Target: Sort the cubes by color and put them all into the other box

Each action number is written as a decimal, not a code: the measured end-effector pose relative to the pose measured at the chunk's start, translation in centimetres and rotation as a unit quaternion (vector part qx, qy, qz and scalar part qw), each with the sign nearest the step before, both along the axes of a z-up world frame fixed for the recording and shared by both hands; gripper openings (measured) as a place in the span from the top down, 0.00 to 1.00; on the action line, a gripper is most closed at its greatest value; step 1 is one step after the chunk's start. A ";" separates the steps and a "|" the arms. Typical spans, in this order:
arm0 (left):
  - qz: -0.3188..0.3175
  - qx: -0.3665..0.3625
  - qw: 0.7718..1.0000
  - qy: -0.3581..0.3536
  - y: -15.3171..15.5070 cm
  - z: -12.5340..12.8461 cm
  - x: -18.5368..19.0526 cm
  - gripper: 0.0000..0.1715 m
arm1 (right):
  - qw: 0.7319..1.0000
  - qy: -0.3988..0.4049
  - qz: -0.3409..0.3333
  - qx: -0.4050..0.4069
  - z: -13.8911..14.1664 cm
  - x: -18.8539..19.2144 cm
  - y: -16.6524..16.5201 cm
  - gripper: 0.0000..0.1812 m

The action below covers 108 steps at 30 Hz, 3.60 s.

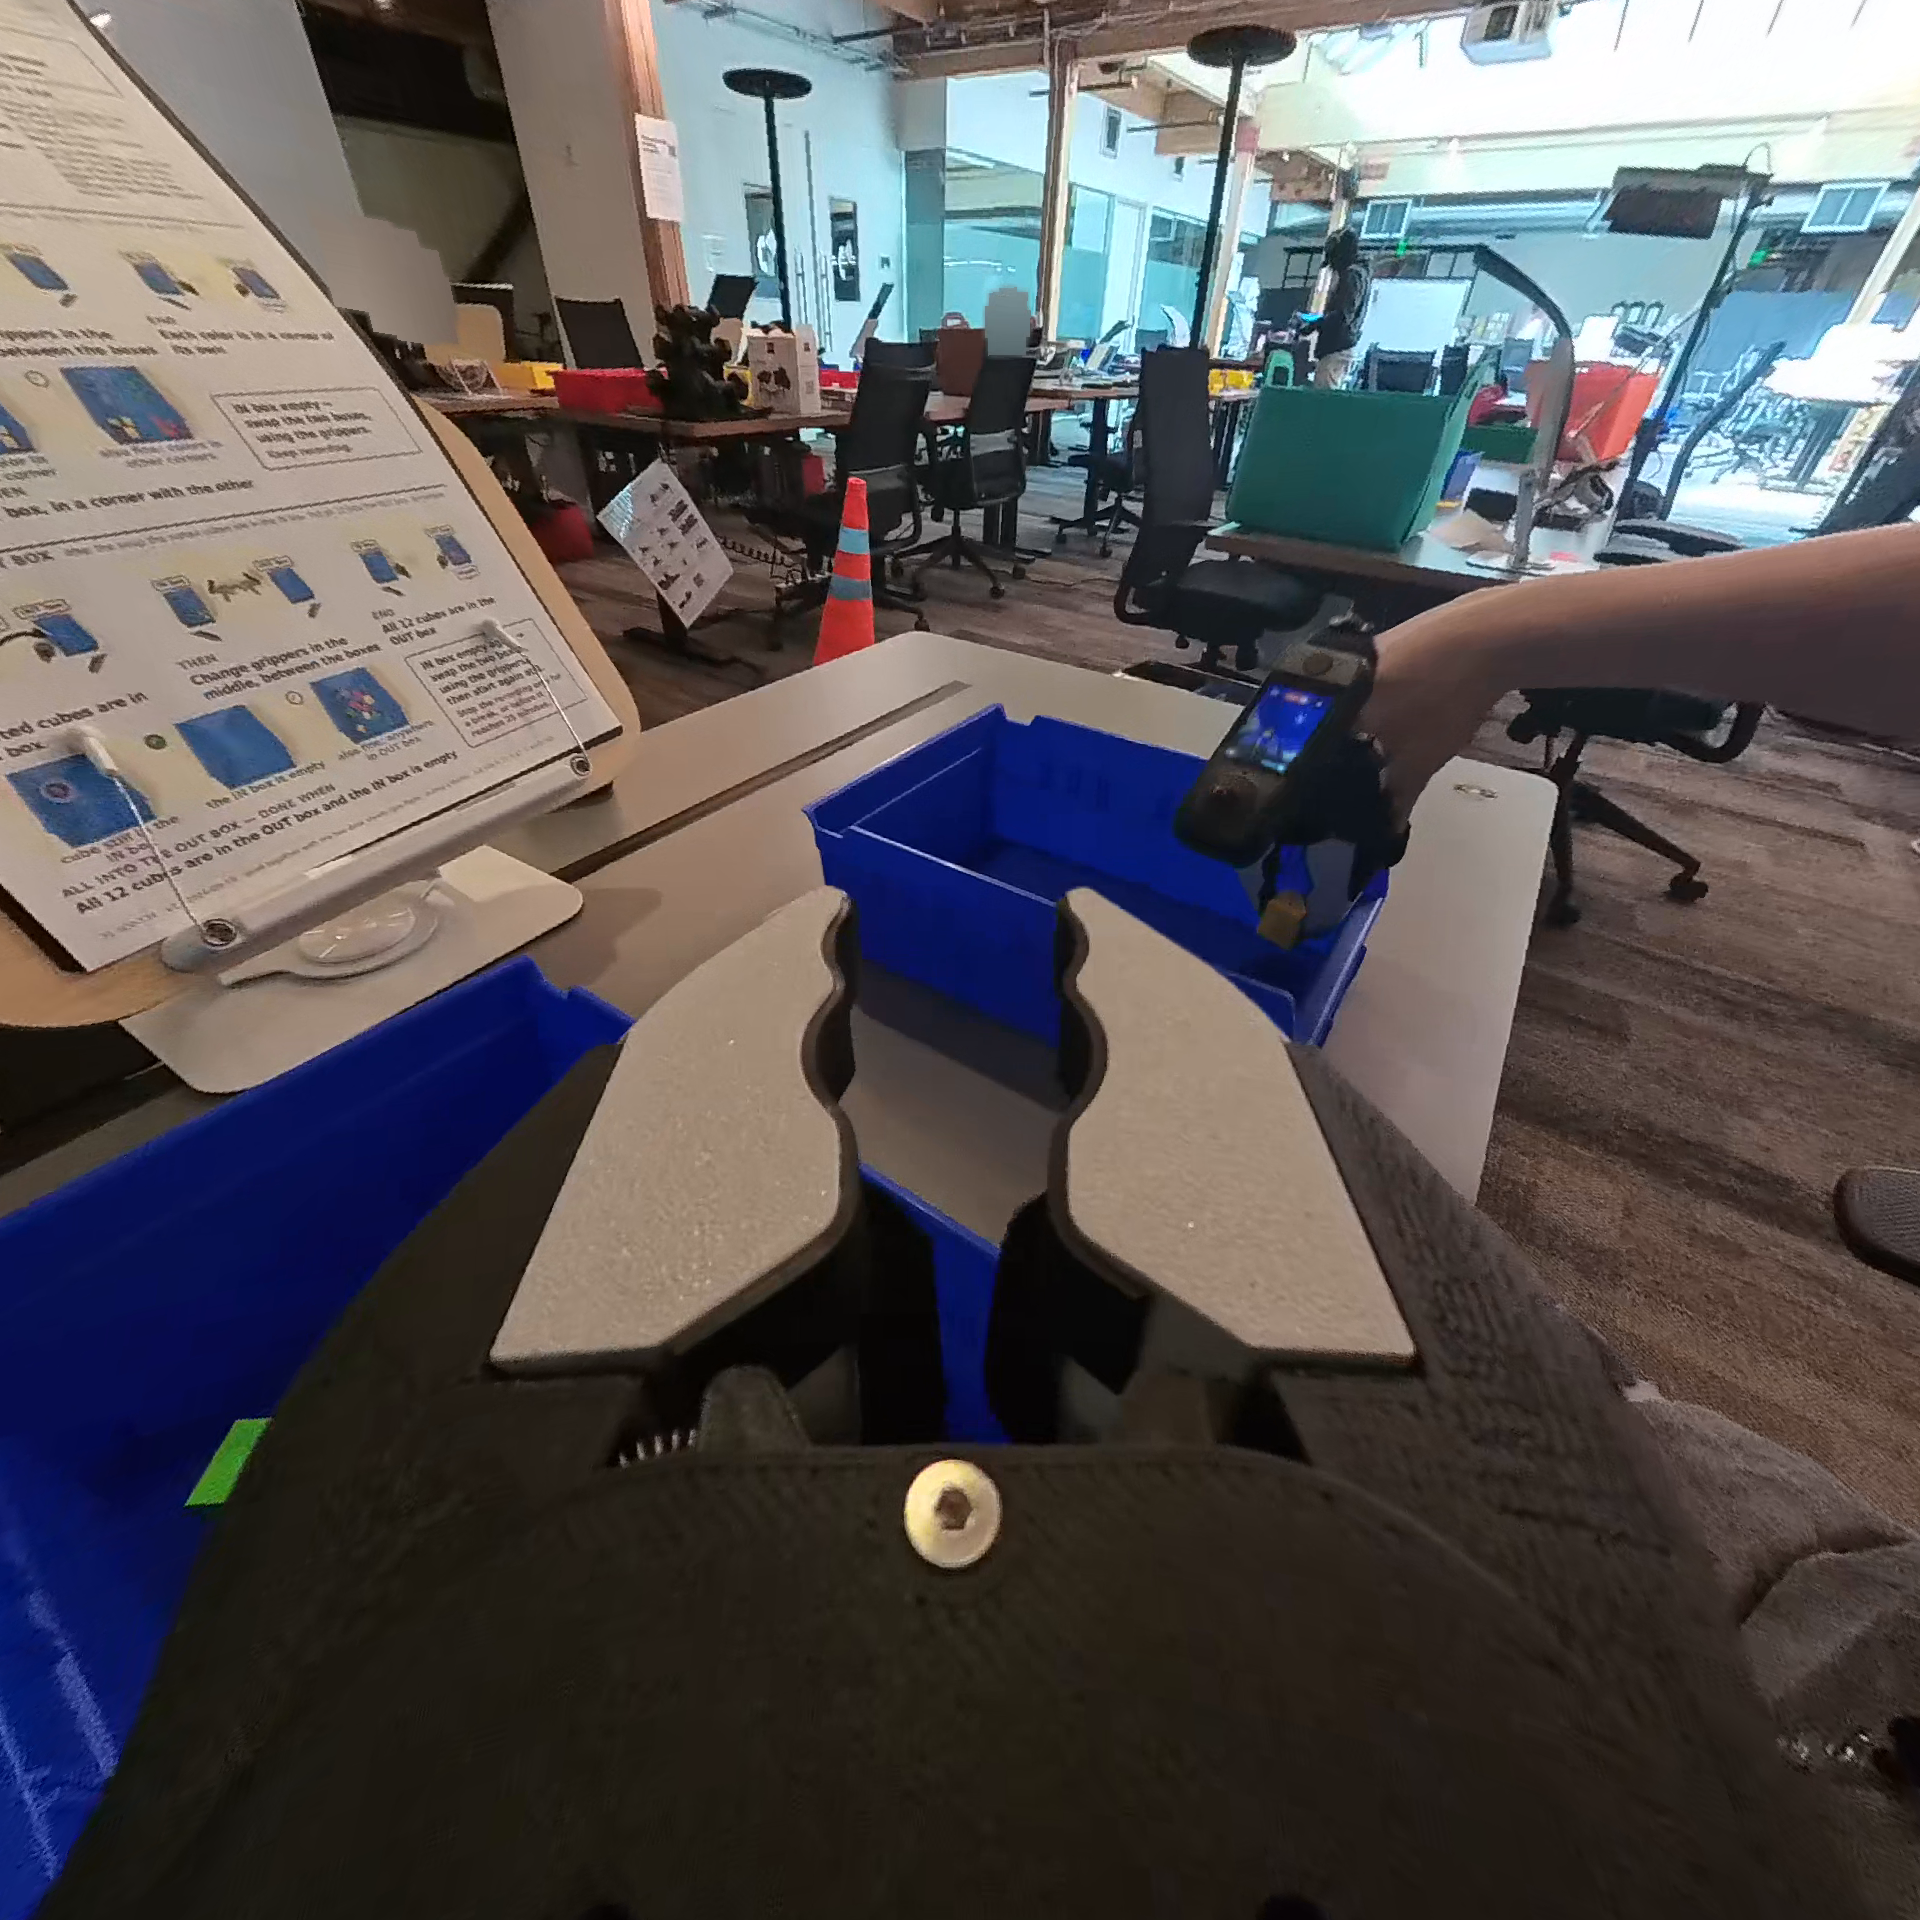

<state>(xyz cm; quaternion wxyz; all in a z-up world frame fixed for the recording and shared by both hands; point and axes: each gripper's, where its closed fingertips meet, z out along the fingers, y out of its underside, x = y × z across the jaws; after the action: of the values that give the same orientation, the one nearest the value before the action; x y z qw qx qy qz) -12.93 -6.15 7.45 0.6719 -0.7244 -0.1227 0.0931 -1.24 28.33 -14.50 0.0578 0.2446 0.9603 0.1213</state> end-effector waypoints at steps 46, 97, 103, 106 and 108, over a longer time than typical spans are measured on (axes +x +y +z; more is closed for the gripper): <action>-0.206 -0.688 0.665 0.207 -7.7 -19.9 -9.1 0.82 | 0.865 0.378 -0.026 -0.328 10.5 -3.3 -10.5 0.82; -0.335 -0.071 0.841 -0.420 1.7 -3.0 3.0 0.84 | 0.714 0.533 0.112 -0.440 16.8 -4.4 -23.6 0.69; -0.413 -0.066 0.782 -0.461 3.7 -2.5 8.5 0.84 | 0.693 0.536 0.182 -0.446 19.3 -3.9 -28.8 0.69; -0.428 -0.065 0.770 -0.468 4.5 -2.4 9.7 0.84 | 0.690 0.531 0.195 -0.452 19.7 -3.5 -30.1 0.70; -0.435 -0.063 0.763 -0.474 4.8 -2.3 10.1 0.84 | 0.688 0.526 0.193 -0.462 19.8 -3.3 -30.6 0.72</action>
<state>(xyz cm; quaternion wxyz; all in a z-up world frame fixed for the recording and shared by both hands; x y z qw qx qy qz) -2.85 -1.39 5.15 0.4491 -0.6923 -0.0909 -0.5574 -4.50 -2.25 5.31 -0.3754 0.0202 0.7939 -0.4779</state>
